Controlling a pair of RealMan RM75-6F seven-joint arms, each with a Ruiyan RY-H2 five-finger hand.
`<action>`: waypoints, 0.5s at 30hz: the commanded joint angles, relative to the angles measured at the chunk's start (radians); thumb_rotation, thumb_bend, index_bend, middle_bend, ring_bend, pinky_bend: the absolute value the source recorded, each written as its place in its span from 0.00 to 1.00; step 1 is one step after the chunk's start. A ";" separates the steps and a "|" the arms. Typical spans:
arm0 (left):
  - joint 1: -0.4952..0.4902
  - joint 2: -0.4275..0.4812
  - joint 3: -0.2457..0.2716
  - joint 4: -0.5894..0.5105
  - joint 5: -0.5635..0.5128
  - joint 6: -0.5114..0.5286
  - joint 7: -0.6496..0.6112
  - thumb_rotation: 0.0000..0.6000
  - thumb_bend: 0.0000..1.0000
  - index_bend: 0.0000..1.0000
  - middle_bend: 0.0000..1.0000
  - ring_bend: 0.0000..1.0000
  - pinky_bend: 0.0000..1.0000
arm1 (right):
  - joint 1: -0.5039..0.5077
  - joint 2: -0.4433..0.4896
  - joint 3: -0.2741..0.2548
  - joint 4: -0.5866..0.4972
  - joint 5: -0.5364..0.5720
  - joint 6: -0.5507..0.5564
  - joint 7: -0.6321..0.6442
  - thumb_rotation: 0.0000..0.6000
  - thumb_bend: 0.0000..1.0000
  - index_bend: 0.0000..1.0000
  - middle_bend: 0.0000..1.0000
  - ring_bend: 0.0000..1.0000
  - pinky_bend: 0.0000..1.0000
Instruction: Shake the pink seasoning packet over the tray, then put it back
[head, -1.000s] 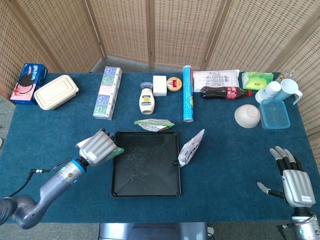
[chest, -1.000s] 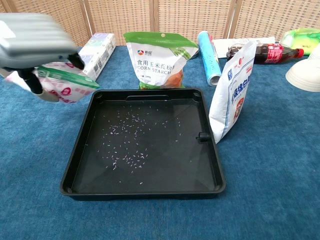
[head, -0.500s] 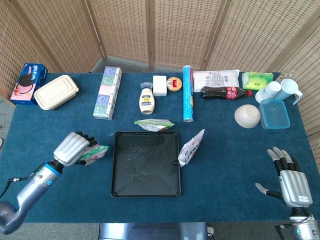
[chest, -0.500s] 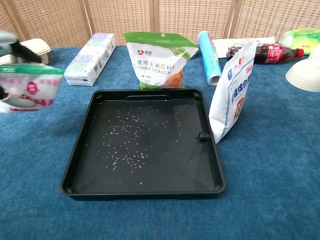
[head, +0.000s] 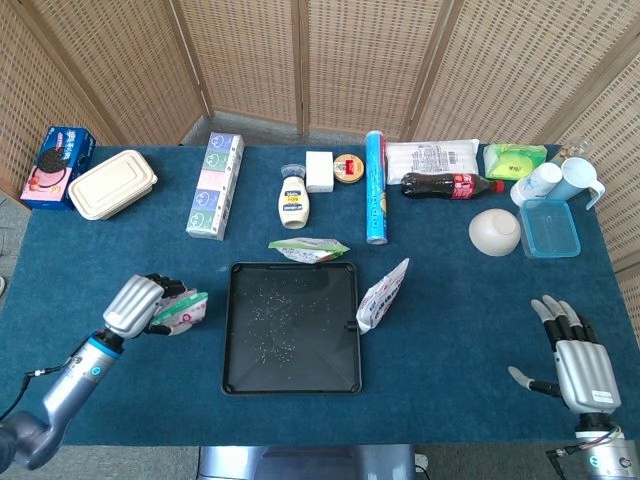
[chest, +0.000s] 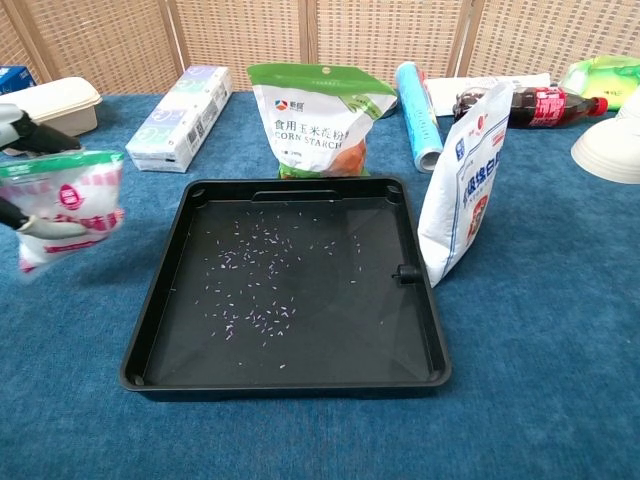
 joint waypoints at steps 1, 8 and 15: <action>-0.004 -0.022 -0.021 0.013 0.012 -0.005 -0.008 1.00 0.54 1.00 0.68 0.61 0.54 | 0.000 0.000 0.000 0.000 0.000 0.001 -0.002 0.77 0.00 0.00 0.00 0.05 0.09; -0.024 -0.042 -0.049 0.030 0.011 -0.067 0.013 1.00 0.50 1.00 0.68 0.60 0.54 | 0.002 0.000 -0.001 0.003 0.004 -0.006 -0.001 0.77 0.00 0.00 0.00 0.05 0.09; -0.046 -0.064 -0.072 0.048 0.010 -0.123 0.029 1.00 0.45 0.74 0.43 0.36 0.42 | 0.003 0.000 0.000 0.001 0.012 -0.011 -0.006 0.77 0.00 0.00 0.00 0.05 0.09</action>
